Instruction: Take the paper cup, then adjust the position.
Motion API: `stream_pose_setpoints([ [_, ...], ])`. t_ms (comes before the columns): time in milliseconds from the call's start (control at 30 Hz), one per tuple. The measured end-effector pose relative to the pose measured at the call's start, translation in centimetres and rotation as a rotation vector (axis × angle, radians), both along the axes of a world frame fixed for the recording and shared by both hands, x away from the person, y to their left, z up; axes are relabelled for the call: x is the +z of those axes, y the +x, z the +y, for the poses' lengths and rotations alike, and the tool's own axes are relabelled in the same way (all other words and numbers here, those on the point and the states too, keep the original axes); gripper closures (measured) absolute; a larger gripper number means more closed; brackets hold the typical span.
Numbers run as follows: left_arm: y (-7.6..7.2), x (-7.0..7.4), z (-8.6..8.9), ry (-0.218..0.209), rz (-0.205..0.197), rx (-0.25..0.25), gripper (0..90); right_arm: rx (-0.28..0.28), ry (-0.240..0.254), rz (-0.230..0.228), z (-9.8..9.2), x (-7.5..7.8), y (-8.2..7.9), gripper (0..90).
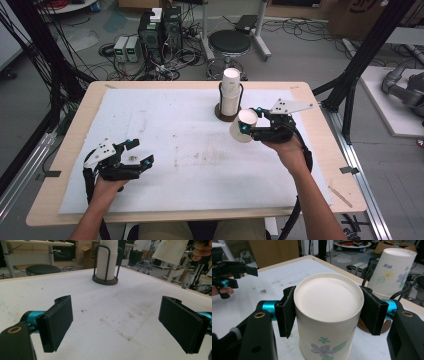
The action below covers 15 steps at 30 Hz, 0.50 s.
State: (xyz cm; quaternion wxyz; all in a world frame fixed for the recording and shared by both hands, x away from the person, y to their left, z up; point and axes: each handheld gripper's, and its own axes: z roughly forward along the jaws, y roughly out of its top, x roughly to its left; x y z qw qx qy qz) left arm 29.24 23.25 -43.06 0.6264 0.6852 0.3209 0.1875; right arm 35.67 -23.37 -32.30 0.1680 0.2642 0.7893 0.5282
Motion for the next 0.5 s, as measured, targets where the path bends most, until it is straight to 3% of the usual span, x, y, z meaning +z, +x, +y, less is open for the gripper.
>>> stream_pose_setpoints([
  [500, -0.2, 1.3, -1.9, 0.004, -0.033, -0.117, 12.3, 0.078, 0.013, 0.004, 1.8, -1.5, -1.1, 36.5],
])
